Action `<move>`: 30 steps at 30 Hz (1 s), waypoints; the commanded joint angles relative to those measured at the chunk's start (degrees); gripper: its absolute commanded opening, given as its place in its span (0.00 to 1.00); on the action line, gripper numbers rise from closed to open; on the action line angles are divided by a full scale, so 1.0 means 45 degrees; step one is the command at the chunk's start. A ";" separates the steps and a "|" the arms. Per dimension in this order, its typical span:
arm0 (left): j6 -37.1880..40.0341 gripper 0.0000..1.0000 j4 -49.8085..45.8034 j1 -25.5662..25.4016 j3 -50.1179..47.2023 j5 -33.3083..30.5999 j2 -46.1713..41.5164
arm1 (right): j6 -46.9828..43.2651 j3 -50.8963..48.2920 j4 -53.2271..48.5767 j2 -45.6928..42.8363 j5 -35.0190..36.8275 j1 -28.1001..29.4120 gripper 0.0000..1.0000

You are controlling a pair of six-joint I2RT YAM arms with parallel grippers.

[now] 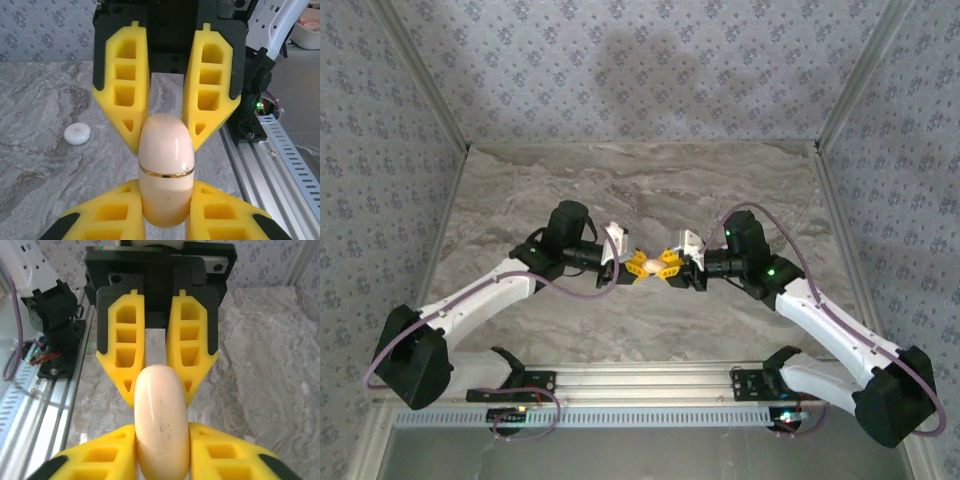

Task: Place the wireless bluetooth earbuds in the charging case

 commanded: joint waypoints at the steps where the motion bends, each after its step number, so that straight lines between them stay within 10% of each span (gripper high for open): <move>1: -0.0190 0.24 0.0521 0.0069 0.0030 0.0398 -0.0255 | -0.0184 0.0442 -0.0360 -0.0074 -0.0357 0.0024 0.19; 16: 0.0441 0.45 -0.0516 -0.0027 0.0529 0.0550 0.0253 | -0.1204 0.1400 -0.1687 0.0550 -0.0502 0.0182 0.16; 30: 0.1134 0.29 -0.1427 -0.0125 0.0928 0.0671 0.0499 | -0.1098 0.1464 -0.1592 0.0570 -0.0251 0.0324 0.19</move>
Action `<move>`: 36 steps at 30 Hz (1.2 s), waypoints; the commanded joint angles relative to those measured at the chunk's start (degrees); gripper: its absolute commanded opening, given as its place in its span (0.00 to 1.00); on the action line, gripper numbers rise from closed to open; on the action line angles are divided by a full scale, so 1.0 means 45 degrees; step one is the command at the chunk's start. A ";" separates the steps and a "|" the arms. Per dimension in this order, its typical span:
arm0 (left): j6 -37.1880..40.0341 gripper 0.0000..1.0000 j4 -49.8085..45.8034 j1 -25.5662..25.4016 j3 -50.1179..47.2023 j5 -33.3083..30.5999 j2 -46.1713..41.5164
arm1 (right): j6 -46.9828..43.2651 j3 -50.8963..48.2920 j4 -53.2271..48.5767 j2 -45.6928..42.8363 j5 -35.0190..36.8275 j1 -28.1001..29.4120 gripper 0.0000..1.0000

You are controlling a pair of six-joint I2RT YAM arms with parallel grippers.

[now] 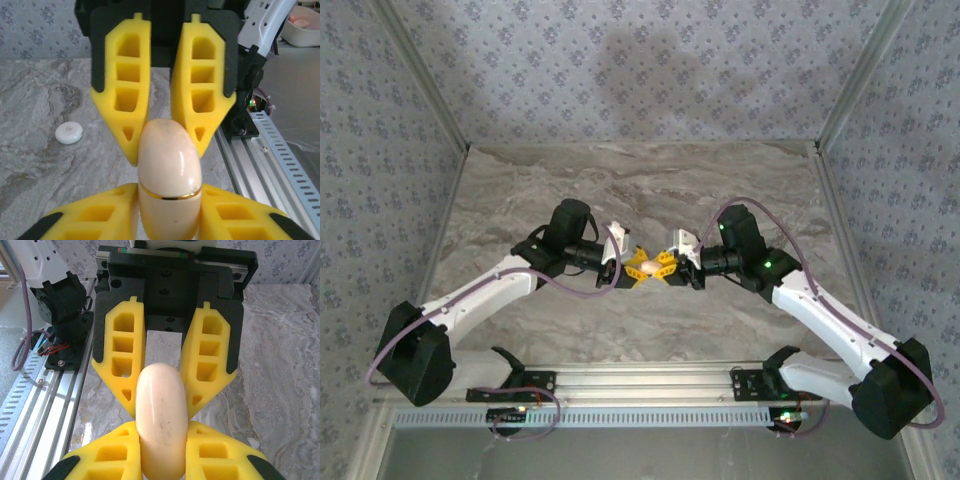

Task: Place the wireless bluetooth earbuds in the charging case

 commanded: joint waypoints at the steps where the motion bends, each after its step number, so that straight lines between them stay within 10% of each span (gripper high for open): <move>1: 0.0528 0.27 -0.0594 -0.0146 0.0503 0.0365 0.0211 | -0.0090 0.0429 -0.0163 -0.0069 -0.0116 0.0090 0.20; 8: 0.0666 0.24 -0.0660 -0.0159 0.0373 0.0365 0.0083 | 0.0527 0.0334 0.0209 -0.0275 0.0516 -0.0413 0.38; 23: 0.0553 0.23 -0.0437 -0.0164 0.0084 0.0230 -0.0062 | 0.1325 0.0295 0.0936 -0.0540 0.0380 -0.1627 0.42; 36: -0.3832 0.22 0.6482 0.0873 -0.3130 -0.1705 -0.0217 | 0.7175 0.1342 -0.1698 0.0180 0.4213 -0.1843 0.45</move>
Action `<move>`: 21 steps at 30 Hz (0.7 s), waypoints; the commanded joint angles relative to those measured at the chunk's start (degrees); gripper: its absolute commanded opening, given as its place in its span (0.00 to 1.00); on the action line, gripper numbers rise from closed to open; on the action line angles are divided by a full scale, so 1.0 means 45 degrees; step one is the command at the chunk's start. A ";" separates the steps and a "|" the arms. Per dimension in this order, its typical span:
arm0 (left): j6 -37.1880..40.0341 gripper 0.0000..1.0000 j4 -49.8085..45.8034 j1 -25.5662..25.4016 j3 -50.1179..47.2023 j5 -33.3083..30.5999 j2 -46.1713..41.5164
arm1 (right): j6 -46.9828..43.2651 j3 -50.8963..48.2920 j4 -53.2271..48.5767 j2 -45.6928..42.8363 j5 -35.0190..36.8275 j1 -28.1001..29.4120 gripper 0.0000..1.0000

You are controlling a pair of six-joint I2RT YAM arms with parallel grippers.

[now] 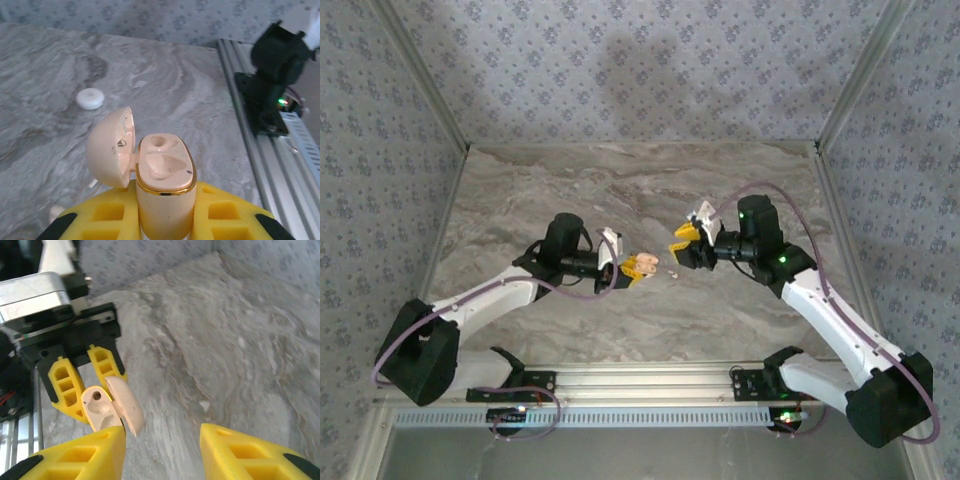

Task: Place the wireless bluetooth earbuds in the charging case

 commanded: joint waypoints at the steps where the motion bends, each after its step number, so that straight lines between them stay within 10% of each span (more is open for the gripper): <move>1: -0.1587 0.22 0.2788 0.0260 -0.0491 -0.0891 -0.0238 | 0.3845 0.1006 -0.2060 0.0737 0.2240 -0.0083 0.46; 9: -0.3087 0.21 0.4501 0.1019 -0.1628 -0.2542 -0.0355 | 1.0860 0.1075 -0.4264 0.2479 0.2811 0.0246 0.45; 21: -0.3744 0.21 0.4539 0.2190 -0.2220 -0.3283 -0.1216 | 1.3240 0.2298 -0.4179 0.6318 0.3792 0.2185 0.50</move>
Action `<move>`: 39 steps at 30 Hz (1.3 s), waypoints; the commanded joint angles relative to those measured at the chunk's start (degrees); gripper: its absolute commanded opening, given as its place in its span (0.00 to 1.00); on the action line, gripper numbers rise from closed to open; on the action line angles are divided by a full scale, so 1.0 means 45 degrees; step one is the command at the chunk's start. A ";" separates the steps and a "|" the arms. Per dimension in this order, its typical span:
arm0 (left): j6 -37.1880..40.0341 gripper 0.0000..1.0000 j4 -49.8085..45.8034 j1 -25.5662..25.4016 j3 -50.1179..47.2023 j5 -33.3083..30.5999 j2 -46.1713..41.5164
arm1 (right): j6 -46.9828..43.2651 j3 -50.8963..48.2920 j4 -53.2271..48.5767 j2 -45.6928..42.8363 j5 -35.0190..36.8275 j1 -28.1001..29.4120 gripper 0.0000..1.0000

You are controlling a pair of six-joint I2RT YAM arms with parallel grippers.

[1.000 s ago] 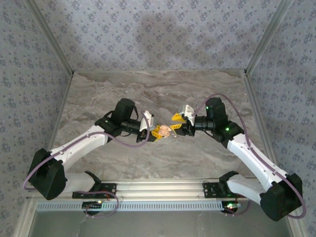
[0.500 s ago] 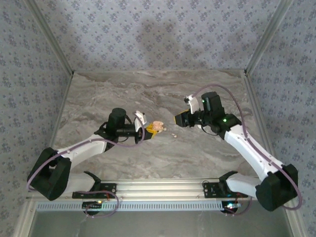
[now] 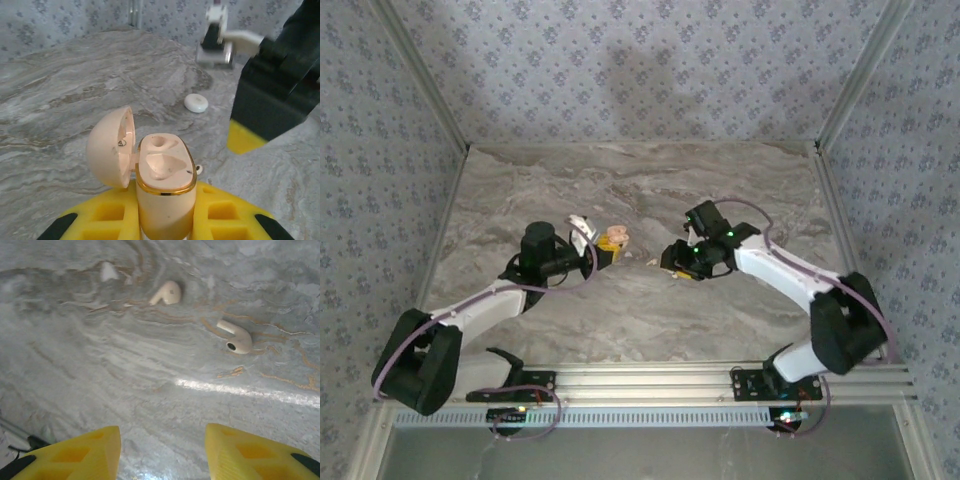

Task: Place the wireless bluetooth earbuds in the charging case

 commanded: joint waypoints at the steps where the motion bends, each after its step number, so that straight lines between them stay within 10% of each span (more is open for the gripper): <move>1: -0.0347 0.21 0.0428 0.0241 -0.0057 -0.0200 -0.0537 | 0.0994 0.0903 -0.0614 0.1020 0.0182 0.0554 0.51; 39: -0.0318 0.21 -0.0178 0.0792 0.0060 -0.0063 -0.0774 | -0.1016 0.4118 -0.0899 0.4994 0.1933 -0.0754 0.54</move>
